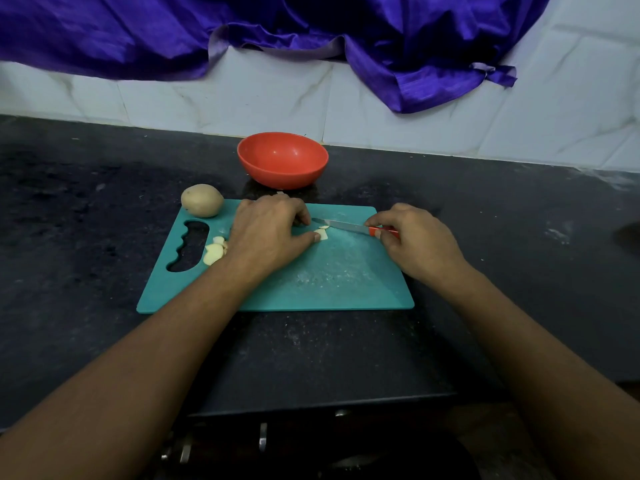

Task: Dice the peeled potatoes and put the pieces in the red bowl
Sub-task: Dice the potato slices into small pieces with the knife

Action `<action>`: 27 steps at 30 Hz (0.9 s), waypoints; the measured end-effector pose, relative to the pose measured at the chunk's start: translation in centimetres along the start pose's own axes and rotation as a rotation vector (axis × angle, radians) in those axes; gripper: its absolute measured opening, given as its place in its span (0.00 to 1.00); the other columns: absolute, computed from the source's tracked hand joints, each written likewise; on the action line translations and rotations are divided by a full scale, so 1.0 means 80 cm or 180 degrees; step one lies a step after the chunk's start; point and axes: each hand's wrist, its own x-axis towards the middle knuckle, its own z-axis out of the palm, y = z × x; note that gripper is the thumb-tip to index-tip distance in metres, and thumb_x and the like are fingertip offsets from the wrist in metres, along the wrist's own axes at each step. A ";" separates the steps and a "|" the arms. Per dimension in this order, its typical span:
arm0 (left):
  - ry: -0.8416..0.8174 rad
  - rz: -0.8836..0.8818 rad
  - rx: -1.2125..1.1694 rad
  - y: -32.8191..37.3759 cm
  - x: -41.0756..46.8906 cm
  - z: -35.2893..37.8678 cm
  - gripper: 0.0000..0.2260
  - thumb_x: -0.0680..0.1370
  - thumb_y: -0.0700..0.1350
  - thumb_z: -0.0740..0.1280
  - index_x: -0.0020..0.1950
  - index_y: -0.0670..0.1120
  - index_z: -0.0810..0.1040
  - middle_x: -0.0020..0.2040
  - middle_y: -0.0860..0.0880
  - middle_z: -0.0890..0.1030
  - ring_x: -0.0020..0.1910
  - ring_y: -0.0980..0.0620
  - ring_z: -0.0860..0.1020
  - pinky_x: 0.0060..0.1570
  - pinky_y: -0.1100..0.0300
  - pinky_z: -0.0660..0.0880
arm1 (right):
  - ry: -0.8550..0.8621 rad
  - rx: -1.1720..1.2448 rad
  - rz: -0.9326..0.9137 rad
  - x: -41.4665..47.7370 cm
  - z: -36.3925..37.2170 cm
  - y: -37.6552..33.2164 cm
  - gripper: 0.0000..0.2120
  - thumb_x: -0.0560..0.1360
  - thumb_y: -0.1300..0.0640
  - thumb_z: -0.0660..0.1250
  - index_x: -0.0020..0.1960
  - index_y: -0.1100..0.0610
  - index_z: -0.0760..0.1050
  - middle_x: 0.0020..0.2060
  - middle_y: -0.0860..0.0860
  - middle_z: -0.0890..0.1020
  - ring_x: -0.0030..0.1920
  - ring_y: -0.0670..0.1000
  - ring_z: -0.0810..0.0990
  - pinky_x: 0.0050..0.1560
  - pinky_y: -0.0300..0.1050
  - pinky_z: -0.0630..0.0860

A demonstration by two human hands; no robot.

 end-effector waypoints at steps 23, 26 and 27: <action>0.0234 0.0030 0.0003 -0.005 0.003 0.004 0.13 0.74 0.59 0.75 0.53 0.54 0.82 0.51 0.55 0.82 0.53 0.51 0.80 0.55 0.49 0.70 | 0.0220 0.0250 0.0361 -0.072 -0.021 -0.030 0.14 0.79 0.55 0.65 0.62 0.49 0.82 0.49 0.45 0.80 0.48 0.46 0.78 0.48 0.47 0.76; 0.0219 0.0035 -0.0029 -0.007 0.001 0.003 0.11 0.75 0.58 0.75 0.53 0.54 0.82 0.51 0.55 0.82 0.53 0.51 0.80 0.55 0.49 0.70 | 0.0217 0.0207 0.0324 -0.069 -0.013 -0.043 0.15 0.79 0.54 0.65 0.63 0.50 0.82 0.50 0.44 0.80 0.50 0.48 0.78 0.50 0.48 0.77; 0.0205 0.0034 -0.0041 -0.007 0.000 0.003 0.11 0.75 0.57 0.75 0.53 0.54 0.83 0.51 0.55 0.82 0.53 0.51 0.80 0.55 0.49 0.71 | 0.0224 0.0206 0.0290 -0.068 -0.009 -0.049 0.14 0.79 0.54 0.64 0.63 0.50 0.82 0.49 0.43 0.78 0.51 0.48 0.79 0.49 0.47 0.76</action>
